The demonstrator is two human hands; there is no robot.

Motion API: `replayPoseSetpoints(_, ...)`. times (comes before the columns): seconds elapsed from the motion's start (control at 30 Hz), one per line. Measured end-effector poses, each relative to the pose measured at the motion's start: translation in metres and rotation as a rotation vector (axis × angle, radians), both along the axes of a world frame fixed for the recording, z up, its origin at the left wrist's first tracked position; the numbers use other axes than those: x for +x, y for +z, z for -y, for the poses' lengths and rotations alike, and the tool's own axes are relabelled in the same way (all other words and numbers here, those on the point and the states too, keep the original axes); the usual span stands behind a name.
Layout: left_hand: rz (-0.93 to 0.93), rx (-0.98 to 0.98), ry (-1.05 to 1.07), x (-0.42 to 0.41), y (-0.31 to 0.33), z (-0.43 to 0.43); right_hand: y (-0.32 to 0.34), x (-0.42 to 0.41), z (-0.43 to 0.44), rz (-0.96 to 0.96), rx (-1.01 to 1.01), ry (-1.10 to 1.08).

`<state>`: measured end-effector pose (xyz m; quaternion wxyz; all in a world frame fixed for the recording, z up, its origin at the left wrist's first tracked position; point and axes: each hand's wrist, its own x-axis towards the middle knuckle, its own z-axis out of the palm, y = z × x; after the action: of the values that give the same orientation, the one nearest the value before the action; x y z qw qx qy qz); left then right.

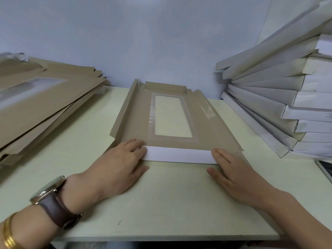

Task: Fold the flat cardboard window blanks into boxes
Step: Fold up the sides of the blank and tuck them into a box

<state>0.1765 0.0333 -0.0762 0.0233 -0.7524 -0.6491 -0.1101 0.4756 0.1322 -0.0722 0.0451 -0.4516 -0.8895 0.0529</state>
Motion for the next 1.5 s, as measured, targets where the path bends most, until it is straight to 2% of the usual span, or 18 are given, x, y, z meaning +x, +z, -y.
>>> replayPoseSetpoints(0.1,0.063,0.039,-0.056,0.005,0.004,-0.003,0.001,0.001,0.001,-0.056,0.121,0.071)
replayPoseSetpoints(0.27,0.051,0.046,-0.058,0.008,0.004,-0.011,0.000,0.002,-0.001,-0.130,0.233,0.099)
replayPoseSetpoints(0.7,-0.010,0.062,-0.054,0.011,0.008,-0.017,0.001,-0.008,-0.006,-0.163,0.236,0.165)
replayPoseSetpoints(0.97,0.086,0.040,0.017,0.011,0.014,-0.026,0.003,-0.015,-0.018,-0.105,0.199,0.086)
replayPoseSetpoints(1.13,0.143,0.042,0.081,0.015,0.017,-0.038,0.004,-0.026,-0.030,-0.150,0.190,0.026)
replayPoseSetpoints(1.27,-0.073,0.075,0.078,0.019,0.012,-0.049,0.002,-0.034,-0.033,-0.144,0.266,0.025)
replayPoseSetpoints(1.4,-0.112,0.008,0.049,0.031,0.000,-0.058,-0.003,-0.051,-0.033,-0.012,0.310,0.027)
replayPoseSetpoints(1.5,-0.140,-0.063,0.049,0.043,-0.010,-0.063,-0.008,-0.074,-0.024,-0.050,0.151,0.054)
